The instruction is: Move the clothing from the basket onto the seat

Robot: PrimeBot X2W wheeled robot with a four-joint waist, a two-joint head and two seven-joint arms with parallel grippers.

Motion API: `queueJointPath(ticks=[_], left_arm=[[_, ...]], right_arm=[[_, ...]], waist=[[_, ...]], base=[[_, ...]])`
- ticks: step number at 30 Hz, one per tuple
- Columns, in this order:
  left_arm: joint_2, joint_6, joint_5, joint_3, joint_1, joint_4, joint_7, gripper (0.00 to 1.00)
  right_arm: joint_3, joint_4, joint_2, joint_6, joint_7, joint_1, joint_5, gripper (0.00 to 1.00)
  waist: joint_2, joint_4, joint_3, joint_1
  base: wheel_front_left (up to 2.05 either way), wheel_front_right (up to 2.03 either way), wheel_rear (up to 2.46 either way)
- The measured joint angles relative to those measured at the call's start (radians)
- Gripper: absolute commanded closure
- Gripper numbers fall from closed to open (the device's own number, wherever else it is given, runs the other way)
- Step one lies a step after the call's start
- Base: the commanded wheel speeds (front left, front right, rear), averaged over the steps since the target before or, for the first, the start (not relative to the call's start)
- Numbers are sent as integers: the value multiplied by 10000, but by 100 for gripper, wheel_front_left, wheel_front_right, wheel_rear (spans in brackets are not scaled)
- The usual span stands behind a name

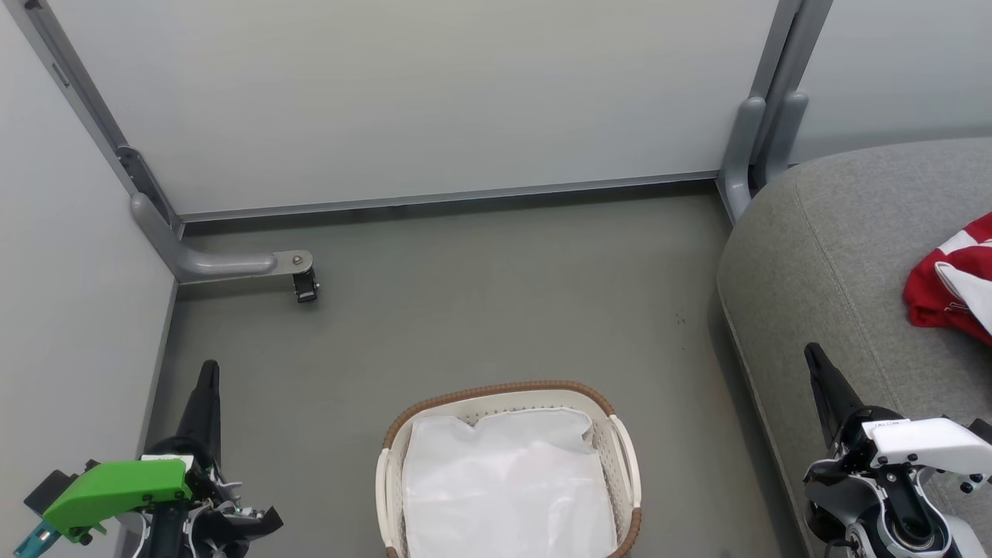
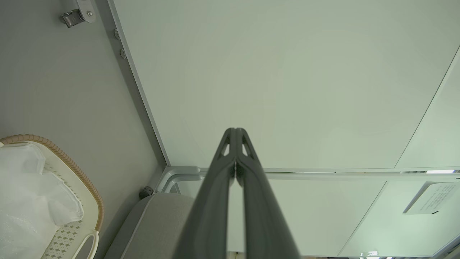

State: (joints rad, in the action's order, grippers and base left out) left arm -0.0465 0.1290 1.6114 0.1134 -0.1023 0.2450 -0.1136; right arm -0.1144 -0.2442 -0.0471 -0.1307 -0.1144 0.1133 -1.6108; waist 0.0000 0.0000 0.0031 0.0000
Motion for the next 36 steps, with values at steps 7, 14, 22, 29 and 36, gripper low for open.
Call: queueJointPath(ticks=[7,14,22,29,36], left_arm=[[0,0,0,0,0,-2,0,100],[0,0,0,0,0,-2,0,100],[0,0,0,0,0,-2,0,100],[0,0,0,0,0,-2,0,100],[0,0,0,0,0,-2,-2,100]], right_arm=[[0,0,0,0,0,0,0,100],[0,0,0,0,0,0,0,100],[0,0,0,0,0,0,0,100],[0,0,0,0,0,0,0,100],[0,0,0,0,0,0,0,100]], waist=[[0,0,0,0],[0,0,0,0],[0,0,0,0],[0,0,0,0],[0,0,0,0]], base=[[0,0,0],[0,0,0],[0,0,0],[0,0,0],[0,0,0]])
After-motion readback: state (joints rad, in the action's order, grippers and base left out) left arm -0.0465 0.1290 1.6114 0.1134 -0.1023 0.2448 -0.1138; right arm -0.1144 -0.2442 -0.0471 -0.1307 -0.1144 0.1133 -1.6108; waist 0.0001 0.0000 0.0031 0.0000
